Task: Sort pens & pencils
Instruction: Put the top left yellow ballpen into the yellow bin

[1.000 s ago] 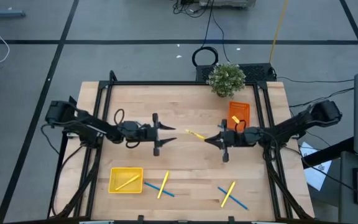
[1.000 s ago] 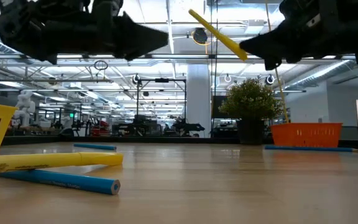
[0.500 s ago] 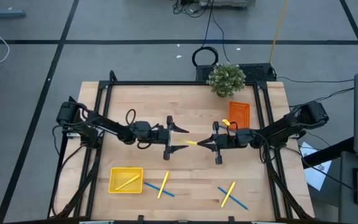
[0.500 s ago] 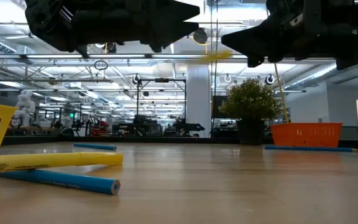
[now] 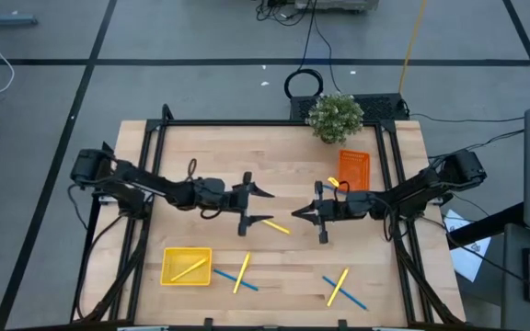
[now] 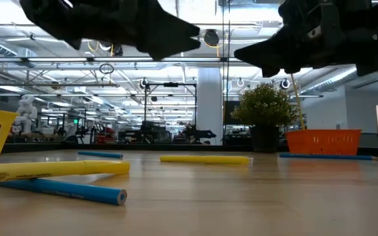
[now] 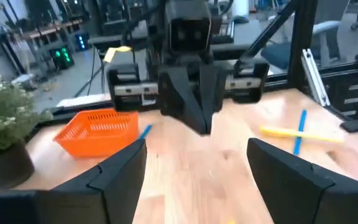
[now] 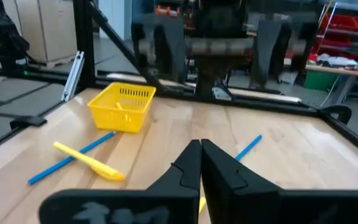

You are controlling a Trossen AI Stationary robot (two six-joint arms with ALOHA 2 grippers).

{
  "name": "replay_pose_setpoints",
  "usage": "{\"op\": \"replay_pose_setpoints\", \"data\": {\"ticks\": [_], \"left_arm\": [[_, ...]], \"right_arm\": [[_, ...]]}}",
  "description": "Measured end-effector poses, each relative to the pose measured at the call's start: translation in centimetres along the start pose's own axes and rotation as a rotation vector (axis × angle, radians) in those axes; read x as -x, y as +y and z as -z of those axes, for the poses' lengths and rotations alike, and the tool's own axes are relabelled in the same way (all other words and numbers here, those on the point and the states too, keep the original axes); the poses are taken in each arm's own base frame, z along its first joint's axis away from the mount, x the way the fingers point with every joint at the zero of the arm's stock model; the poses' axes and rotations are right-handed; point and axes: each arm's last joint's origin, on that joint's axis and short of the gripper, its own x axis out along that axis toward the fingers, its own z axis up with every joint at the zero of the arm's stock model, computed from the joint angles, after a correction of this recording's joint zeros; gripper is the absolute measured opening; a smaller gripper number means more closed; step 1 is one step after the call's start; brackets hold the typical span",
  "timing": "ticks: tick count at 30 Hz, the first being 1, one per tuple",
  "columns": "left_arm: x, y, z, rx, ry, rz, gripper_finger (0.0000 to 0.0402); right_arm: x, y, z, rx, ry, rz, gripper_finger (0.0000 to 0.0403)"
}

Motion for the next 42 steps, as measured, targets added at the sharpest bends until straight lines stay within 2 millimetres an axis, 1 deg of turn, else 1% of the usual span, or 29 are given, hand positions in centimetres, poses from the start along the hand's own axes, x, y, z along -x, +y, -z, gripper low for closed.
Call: {"op": "replay_pose_setpoints", "data": {"ticks": [3,4,7,9,12,16,20,22,24,29,37,39,42], "left_arm": [[1.3,0.0,-0.5,0.024,0.086,0.009,0.0285],[1.6,0.0,-0.8,0.036,0.089,0.007,0.0285],[2.7,0.0,-1.6,0.056,0.129,-0.022,0.0285],[3.0,-0.1,-1.6,0.051,0.151,-0.051,0.0285],[3.3,-0.2,-1.3,0.046,0.204,-0.065,0.0285],[3.4,-0.2,-0.9,0.058,0.243,-0.067,0.0285],[3.5,-0.2,-0.5,0.094,0.283,-0.093,0.0285],[3.6,-0.2,-0.3,0.110,0.307,-0.096,0.0285],[3.6,-0.3,-0.1,0.111,0.326,-0.096,0.0285],[3.8,-0.2,0.3,0.105,0.370,-0.132,0.0285],[3.8,-0.2,0.3,0.120,0.373,-0.138,0.0285],[3.8,-0.2,0.3,0.119,0.372,-0.138,0.0285],[3.8,-0.2,0.3,0.120,0.372,-0.138,0.0285]], "right_arm": [[0.0,0.0,0.3,-0.018,0.030,-0.002,0.0000],[0.0,0.0,0.4,-0.036,0.045,-0.003,0.0000],[0.0,0.3,1.1,-0.075,0.124,-0.013,0.0002],[-0.5,0.6,1.2,-0.098,0.202,-0.023,0.0011],[-2.1,1.4,0.8,-0.104,0.319,-0.040,0.0046],[-4.8,2.3,0.9,-0.075,0.427,-0.029,0.0114],[-6.6,2.6,2.5,-0.033,0.543,-0.005,0.0173],[-6.9,2.7,3.5,-0.024,0.592,0.023,0.0191],[-7.0,2.7,4.2,-0.046,0.637,0.036,0.0199],[-6.4,3.2,4.8,-0.156,0.716,0.081,0.0192],[-5.5,5.5,5.0,-0.198,0.764,0.103,0.0154],[-5.3,5.7,5.0,-0.183,0.758,0.116,0.0143],[-5.3,5.6,5.1,-0.160,0.745,0.166,0.0124]]}}
